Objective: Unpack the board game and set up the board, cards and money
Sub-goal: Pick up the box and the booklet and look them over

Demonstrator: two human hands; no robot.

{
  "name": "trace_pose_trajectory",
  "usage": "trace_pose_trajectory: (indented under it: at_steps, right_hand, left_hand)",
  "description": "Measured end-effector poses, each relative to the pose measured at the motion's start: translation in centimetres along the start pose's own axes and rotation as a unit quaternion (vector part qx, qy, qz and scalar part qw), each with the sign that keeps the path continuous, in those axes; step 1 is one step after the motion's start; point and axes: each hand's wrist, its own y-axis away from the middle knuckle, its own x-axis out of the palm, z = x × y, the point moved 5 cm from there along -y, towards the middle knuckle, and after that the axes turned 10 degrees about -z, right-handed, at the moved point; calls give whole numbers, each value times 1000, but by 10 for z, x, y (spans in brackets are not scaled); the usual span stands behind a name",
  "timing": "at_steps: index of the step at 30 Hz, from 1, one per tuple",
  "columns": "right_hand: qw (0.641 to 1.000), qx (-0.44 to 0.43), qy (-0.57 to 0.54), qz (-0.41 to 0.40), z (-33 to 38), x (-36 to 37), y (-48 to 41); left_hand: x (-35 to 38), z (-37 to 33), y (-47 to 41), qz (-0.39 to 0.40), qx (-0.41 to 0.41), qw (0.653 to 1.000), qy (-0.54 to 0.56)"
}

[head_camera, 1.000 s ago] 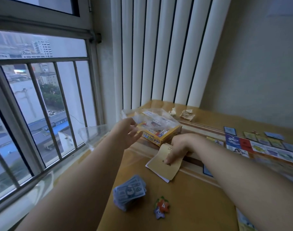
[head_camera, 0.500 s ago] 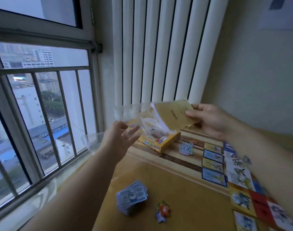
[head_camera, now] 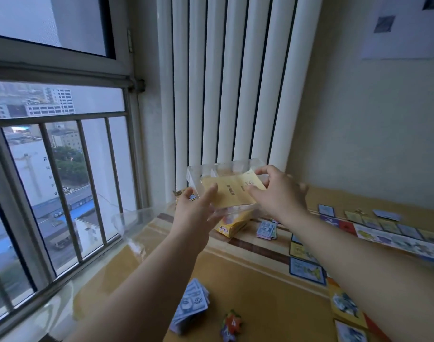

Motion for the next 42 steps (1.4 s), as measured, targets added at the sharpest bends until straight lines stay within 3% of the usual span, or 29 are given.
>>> trace_pose_trajectory:
  at_steps: [4,6,7,8,9,10,12,24,27,29,30,31,33,34,35,38,42]
  right_hand:
    - [999,10,31,-2,-9,-13,-9]
    - [990,121,-60,32,-26,-19,-20]
    - [964,199,-154,82,-33,-19,-23]
    - [917,267,-257,149,-37,-19,-22]
    - [863,311,-335,216,-40,-18,-20]
    - [831,327,-368,257,-43,-18,-18]
    - [814,326,-385,288,-49,-18,-18]
    - [774,397,-410,273,-80,2,-26]
    - [762,419,-433,237,-91,2,-31]
    - [751,444,-448,196,-103,2,-34]
    - [746,457,-453,174,-109,1,-34]
    - [741,467,-456,155,-114,2,-35]
    - [734,482,-460,132,-124,5,-35]
    - [731,487,-461,127,-127,7,-35]
    - [729,490,-462,124,-128,9,-35]
    - [730,489,-462,120,-132,14,-34]
    - [736,483,-458,126,-135,18,-34]
  left_hand:
    - [6,1,-5,-9,-10,1000,-13]
    - [10,-4,-10,4,-18,999,-31]
    - [13,-7,-12,16,-25,999,-44]
    - [17,-10,-14,31,-37,997,-62]
    - [21,-11,-16,42,-48,995,-81]
    - [25,-13,-17,51,-58,992,-99]
    - [33,-14,-22,67,-74,988,-120]
    - [74,-18,-49,93,-102,967,-214]
    - [78,-21,-56,85,-51,972,-213]
    - [71,-19,-67,44,37,954,-296]
    - [66,-18,-71,40,109,904,-411]
    - [62,-13,-77,56,187,805,-560]
    - [55,14,-84,140,256,547,-784]
    - [51,26,-84,168,247,466,-833]
    - [49,34,-83,185,231,428,-854]
    - [51,46,-82,215,207,381,-875]
    - [49,53,-84,198,250,263,-910]
